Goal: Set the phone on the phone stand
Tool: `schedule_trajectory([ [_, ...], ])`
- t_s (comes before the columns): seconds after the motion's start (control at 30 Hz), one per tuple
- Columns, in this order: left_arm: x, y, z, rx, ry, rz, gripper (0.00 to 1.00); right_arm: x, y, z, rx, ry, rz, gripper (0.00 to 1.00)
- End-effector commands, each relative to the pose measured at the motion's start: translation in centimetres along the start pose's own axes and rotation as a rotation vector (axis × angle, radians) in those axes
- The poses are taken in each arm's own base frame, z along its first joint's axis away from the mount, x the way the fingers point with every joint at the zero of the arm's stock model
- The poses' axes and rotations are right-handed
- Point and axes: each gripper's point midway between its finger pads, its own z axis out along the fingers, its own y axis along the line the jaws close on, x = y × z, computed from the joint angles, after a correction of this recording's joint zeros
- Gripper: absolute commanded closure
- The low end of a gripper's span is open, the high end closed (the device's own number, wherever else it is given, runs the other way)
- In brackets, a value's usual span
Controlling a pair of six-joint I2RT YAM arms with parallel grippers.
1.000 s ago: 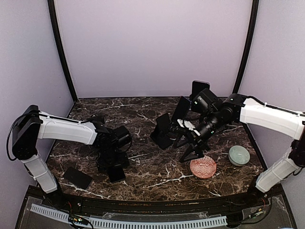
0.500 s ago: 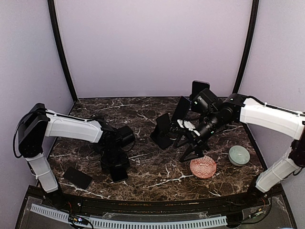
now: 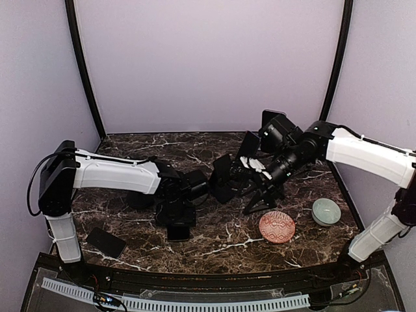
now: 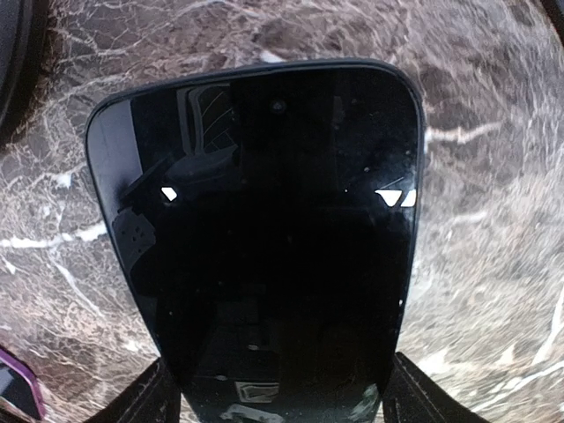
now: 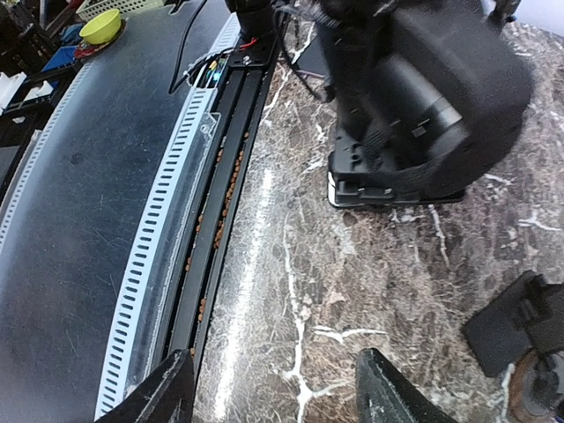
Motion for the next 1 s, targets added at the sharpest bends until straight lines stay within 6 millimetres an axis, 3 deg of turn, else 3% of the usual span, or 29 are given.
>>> schedule_trajectory([
  [0.0,-0.7,0.2,-1.4,-0.020,-0.084,0.117,1.00,-2.3,-0.9,-4.0,0.089,-0.037,-0.024,0.38],
  [0.17,-1.7,-2.1,-2.5,0.065,-0.217,0.284,1.00,-3.8,-3.2,-7.6,0.194,-0.096,0.033,0.36],
  [0.3,-2.5,-2.3,-3.9,0.099,-0.360,0.353,1.00,-4.3,-5.5,-7.3,0.228,-0.126,0.121,0.36],
  [0.43,-3.8,-1.7,-7.6,0.170,-0.574,0.370,1.00,-5.6,-7.6,-7.6,0.236,-0.144,0.187,0.36],
  [0.57,-5.0,-1.1,-10.9,0.274,-0.791,0.390,1.00,-5.0,-9.6,-6.5,0.210,-0.117,0.221,0.37],
  [0.63,-5.8,-1.0,-12.6,0.310,-0.904,0.386,1.00,-5.1,-9.8,-6.0,0.185,-0.131,0.219,0.36],
  [0.77,-7.1,-0.3,-13.9,0.210,-0.984,0.423,1.00,-5.1,-9.4,-4.8,0.096,-0.118,0.234,0.34],
  [0.97,-7.5,-2.2,-15.0,0.172,-1.036,0.497,1.00,-3.9,-7.2,-2.0,0.045,-0.022,0.209,0.29],
])
